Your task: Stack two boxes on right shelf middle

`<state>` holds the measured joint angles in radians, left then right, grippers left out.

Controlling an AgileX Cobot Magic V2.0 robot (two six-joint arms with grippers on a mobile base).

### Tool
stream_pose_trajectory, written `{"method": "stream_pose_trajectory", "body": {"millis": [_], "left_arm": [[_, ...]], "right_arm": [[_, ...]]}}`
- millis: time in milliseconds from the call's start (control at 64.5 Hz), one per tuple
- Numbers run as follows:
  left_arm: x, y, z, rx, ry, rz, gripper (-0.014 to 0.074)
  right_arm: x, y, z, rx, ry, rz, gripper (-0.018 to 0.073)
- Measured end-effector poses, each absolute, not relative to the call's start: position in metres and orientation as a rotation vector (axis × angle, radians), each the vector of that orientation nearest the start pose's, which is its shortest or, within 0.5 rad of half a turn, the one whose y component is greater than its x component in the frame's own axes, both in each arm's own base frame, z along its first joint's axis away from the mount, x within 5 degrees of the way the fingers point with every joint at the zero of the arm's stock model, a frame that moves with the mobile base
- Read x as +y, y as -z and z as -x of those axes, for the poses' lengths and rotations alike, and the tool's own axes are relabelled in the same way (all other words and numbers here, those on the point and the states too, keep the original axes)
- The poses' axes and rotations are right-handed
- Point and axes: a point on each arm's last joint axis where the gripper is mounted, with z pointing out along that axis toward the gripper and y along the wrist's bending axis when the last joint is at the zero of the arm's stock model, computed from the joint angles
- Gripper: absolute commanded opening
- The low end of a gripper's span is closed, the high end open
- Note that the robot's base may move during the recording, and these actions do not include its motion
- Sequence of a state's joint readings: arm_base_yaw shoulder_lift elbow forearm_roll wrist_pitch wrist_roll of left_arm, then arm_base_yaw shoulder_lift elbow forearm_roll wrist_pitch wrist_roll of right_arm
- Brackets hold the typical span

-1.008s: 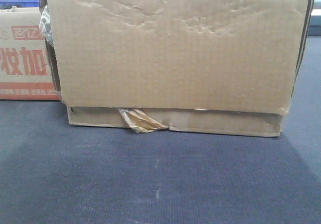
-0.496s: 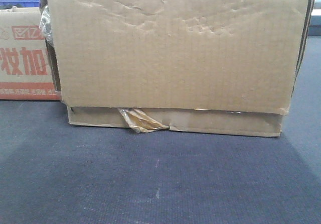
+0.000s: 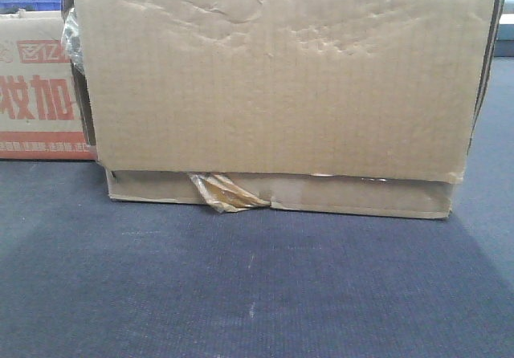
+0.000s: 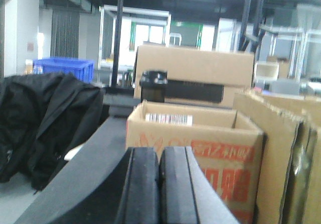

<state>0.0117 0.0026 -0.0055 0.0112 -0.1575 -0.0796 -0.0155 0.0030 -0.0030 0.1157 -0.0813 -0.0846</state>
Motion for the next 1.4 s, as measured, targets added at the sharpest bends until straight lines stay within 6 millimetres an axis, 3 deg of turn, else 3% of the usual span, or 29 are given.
{"method": "stream_pose_trajectory", "body": {"millis": [108, 202, 294, 403, 527, 589, 713, 868, 1023, 1209, 1395], "left_arm": [[0.000, -0.254, -0.048, 1.272, 0.053, 0.053, -0.0111], [0.000, -0.295, -0.036, 1.204, 0.045, 0.044, -0.0094], [0.000, -0.331, -0.029, 1.202, 0.020, 0.029, 0.0000], [0.001, -0.365, -0.031, 1.253, 0.000, 0.025, 0.0169], [0.002, -0.387, -0.046, 1.336, -0.008, 0.028, 0.0381], [0.002, -0.395, -0.054, 1.381, -0.011, 0.030, 0.0445], [0.003, -0.401, -0.077, 1.509, -0.015, 0.037, 0.0532], [0.002, -0.403, -0.101, 1.689, -0.005, 0.028, 0.0561], [0.000, -0.404, -0.130, 1.899, 0.000, 0.022, 0.0561], [-0.002, -0.417, -0.185, 2.120, -0.016, 0.017, 0.0561], [-0.004, -0.432, -0.243, 2.257, -0.084, -0.099, 0.0561]], "right_arm": [[-0.002, -0.242, -0.051, 1.339, -0.007, -0.039, -0.0155], [-0.001, -0.284, -0.038, 1.228, -0.009, -0.034, -0.0153], [0.000, -0.323, -0.024, 1.175, -0.015, -0.026, -0.0110], [0.001, -0.363, -0.017, 1.172, -0.020, -0.017, 0.0041], [0.001, -0.394, -0.028, 1.229, -0.024, -0.011, 0.0300], [0.002, -0.404, -0.035, 1.273, -0.026, -0.008, 0.0412], [0.002, -0.410, -0.059, 1.394, -0.031, -0.004, 0.0575], [0.002, -0.400, -0.087, 1.547, -0.037, -0.001, 0.0568], [0.002, -0.395, -0.100, 1.599, -0.038, -0.002, 0.0568], [0.004, -0.394, -0.103, 1.609, -0.052, 0.012, 0.0568], [0.004, -0.394, -0.104, 1.614, -0.055, 0.015, 0.0568]]}}
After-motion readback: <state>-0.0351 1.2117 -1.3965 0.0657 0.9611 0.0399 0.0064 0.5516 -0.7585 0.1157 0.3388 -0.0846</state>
